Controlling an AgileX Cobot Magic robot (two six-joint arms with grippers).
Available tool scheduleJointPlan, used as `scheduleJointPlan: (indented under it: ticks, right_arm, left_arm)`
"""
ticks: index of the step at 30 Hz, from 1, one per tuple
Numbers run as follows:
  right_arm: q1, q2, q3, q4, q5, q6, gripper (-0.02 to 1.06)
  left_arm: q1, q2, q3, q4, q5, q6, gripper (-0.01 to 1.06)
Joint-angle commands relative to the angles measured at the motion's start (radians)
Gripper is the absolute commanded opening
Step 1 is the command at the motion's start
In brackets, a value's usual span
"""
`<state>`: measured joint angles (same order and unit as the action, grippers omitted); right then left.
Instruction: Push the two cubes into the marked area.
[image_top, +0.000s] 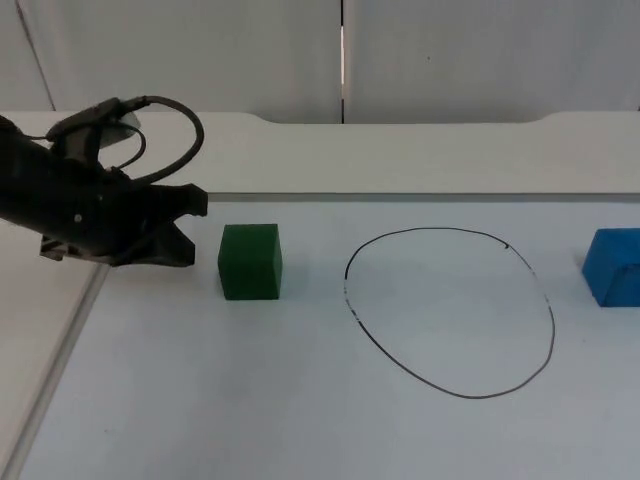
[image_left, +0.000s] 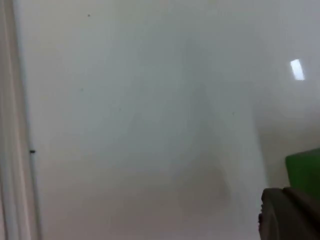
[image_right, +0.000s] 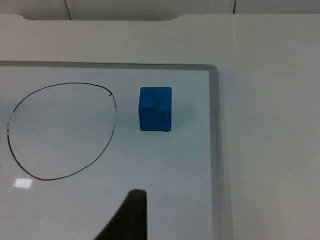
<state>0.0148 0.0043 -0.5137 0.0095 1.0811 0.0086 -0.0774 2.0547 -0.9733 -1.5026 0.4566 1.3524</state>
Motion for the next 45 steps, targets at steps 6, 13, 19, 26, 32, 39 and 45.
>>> scheduleJointPlan:
  ticks: [6, 13, 19, 26, 32, 39, 45]
  right_arm:
    - [-0.005, -0.004, -0.001, 0.004, -0.002, 0.002, 1.05]
    - [-0.005, -0.004, -0.001, 0.004, -0.002, 0.002, 1.05]
    - [-0.005, -0.004, -0.001, 0.004, -0.002, 0.002, 1.05]
    - [-0.005, -0.004, -0.001, 0.004, -0.002, 0.002, 1.05]
    - [-0.005, -0.004, -0.001, 0.004, -0.002, 0.002, 1.05]
    - [-0.005, -0.004, -0.001, 0.004, -0.002, 0.002, 1.05]
    - [-0.005, -0.004, -0.001, 0.004, -0.002, 0.002, 1.05]
  left_arm:
    - [-0.061, 0.004, -0.012, -0.063, -0.027, 0.071, 0.00]
    - [-0.096, 0.004, -0.012, -0.070, -0.051, 0.081, 0.00]
    - [-0.111, 0.004, -0.012, -0.081, -0.049, 0.081, 0.00]
    - [-0.155, 0.004, -0.012, -0.083, -0.055, 0.088, 0.00]
    - [-0.161, 0.004, -0.012, -0.088, -0.055, 0.091, 0.00]
    - [-0.161, 0.004, -0.012, -0.123, -0.051, 0.091, 0.00]
    - [-0.177, 0.004, -0.012, -0.140, -0.044, 0.091, 0.00]
